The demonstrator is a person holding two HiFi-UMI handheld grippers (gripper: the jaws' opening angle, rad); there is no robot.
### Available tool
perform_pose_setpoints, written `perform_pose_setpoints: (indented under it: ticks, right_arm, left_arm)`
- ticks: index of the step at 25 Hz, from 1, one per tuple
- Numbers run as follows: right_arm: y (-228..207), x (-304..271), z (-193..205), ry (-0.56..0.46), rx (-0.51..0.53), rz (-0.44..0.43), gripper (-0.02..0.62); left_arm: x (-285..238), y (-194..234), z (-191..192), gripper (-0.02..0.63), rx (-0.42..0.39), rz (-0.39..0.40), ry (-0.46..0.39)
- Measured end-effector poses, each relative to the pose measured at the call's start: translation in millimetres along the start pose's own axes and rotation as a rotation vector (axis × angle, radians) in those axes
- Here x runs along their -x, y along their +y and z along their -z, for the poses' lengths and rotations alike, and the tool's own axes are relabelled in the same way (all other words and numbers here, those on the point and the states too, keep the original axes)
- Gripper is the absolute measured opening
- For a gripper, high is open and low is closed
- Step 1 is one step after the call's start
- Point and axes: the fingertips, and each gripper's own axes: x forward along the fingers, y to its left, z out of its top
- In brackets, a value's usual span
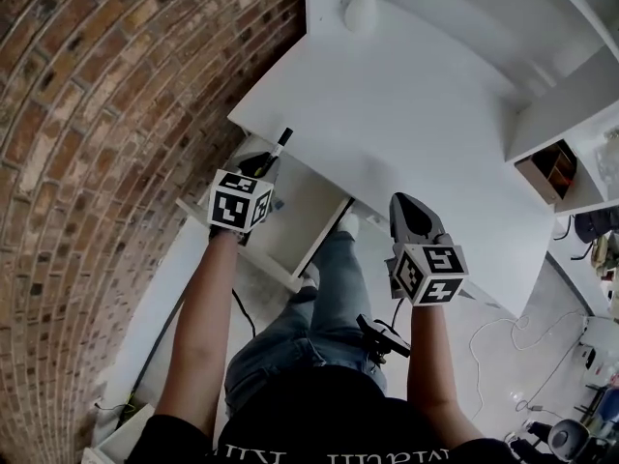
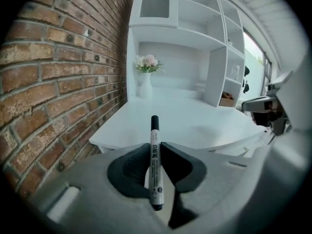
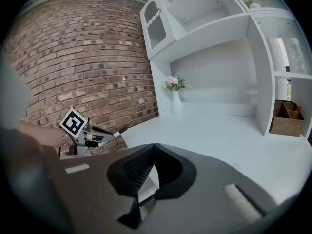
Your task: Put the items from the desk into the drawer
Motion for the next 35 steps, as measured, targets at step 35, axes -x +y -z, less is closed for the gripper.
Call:
perform_pose_setpoints:
  ticks: [35]
  right_arm:
    - [-69,-19,38,0.115,-0.072,0.087,0.006]
  left_arm:
    - [-126,-83,212,0.067,0.098,0.237,0.686]
